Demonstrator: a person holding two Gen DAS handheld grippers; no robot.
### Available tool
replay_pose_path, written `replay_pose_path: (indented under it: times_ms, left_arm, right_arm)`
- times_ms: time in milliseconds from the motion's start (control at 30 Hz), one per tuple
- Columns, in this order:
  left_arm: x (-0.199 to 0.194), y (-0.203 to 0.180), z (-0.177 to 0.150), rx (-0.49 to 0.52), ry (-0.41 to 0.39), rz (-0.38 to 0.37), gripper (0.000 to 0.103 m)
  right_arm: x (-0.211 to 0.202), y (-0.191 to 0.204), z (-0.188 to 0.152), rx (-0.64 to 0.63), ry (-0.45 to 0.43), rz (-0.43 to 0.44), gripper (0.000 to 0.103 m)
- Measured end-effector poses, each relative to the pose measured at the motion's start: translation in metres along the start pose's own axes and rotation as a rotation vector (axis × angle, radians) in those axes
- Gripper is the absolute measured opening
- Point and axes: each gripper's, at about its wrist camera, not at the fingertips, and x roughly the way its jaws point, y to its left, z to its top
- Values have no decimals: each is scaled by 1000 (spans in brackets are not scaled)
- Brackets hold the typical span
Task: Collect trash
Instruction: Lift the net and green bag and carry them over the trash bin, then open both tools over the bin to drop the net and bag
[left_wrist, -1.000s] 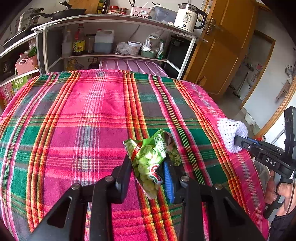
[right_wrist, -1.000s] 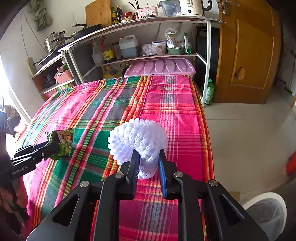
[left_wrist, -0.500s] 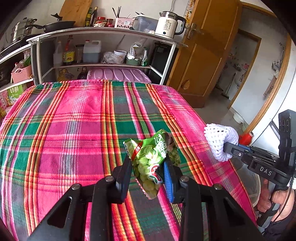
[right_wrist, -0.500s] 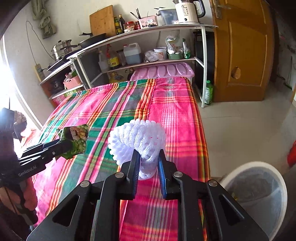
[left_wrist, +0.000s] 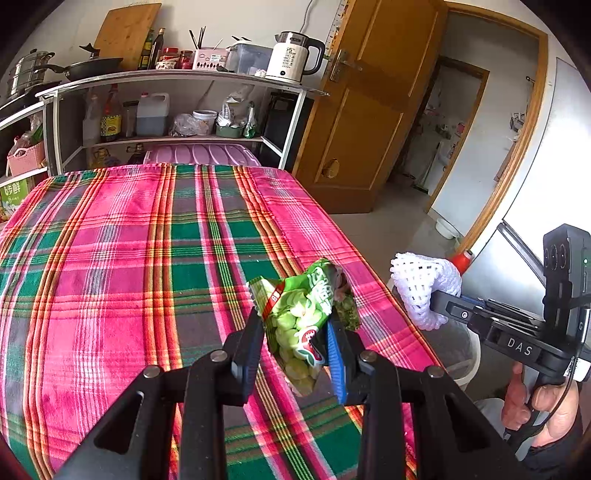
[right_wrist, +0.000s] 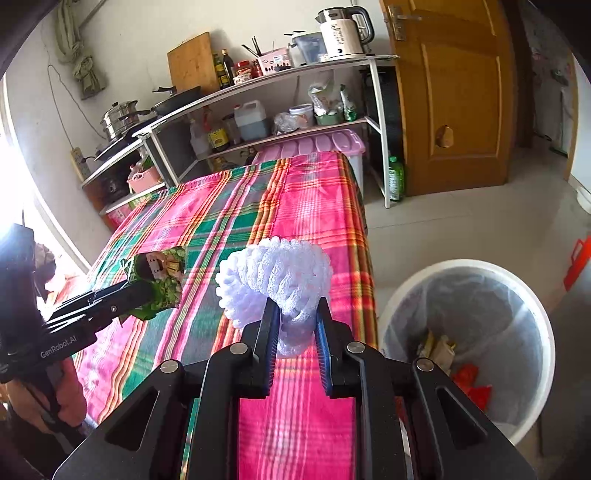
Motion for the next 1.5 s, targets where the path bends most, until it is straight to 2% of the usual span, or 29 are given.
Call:
replay_pose_path:
  times_ms: [267,667,1033,1500]
  left_arm:
    - [-4,-26,-5,41,-7,-36,33]
    - [12,-78,-6,119,11,-109,33]
    - [48,-124,-6,180,57,-152,33]
    - [92,-160,-12,216,130,-182,34]
  right_arm:
    - [-24,-16,-14,37,-24,-23,20]
    - [-47,-53,-29,103,-44,-86,20]
    - [-57,-95,-43,170,-55,-162,20]
    - [-52,-136,-51,236,-37,-216,20]
